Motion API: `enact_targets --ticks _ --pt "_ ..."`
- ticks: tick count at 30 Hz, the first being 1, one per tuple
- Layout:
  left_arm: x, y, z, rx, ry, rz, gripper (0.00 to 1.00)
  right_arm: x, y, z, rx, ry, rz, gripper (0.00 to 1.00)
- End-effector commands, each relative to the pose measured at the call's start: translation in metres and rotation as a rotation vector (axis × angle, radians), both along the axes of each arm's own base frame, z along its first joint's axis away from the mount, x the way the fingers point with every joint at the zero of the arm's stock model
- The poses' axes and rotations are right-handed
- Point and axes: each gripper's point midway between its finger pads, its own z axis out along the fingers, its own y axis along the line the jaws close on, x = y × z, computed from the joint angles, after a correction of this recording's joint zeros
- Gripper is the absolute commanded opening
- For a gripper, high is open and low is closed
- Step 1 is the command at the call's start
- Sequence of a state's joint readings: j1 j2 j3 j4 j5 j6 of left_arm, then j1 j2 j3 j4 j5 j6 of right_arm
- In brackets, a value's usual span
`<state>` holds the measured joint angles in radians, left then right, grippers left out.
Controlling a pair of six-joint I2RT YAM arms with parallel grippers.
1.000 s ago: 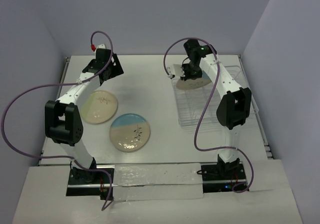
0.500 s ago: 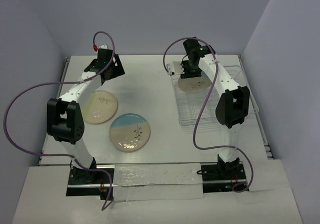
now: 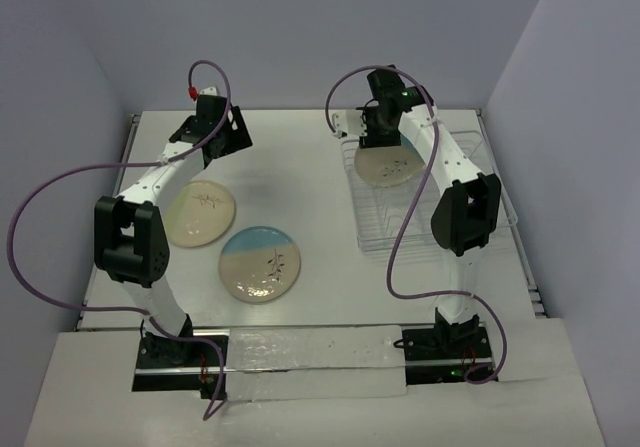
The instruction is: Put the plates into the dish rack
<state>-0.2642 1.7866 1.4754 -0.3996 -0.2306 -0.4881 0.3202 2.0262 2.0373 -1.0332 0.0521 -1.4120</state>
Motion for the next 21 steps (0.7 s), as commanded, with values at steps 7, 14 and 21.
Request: enact_targets --ticks 7,14,21 --pt "0.009 -0.003 0.041 -0.021 -0.087 0.014 0.93 -0.003 0.016 0.107 0.181 -0.233 -0.003 0.75" --pt "-0.004 0.004 0.050 -0.043 -0.096 0.069 0.94 -0.008 0.037 0.164 0.386 -0.377 -0.029 0.90" --pt "-0.031 0.004 0.055 -0.095 -0.106 0.090 0.94 0.003 0.058 0.242 0.825 -0.588 -0.220 1.00"
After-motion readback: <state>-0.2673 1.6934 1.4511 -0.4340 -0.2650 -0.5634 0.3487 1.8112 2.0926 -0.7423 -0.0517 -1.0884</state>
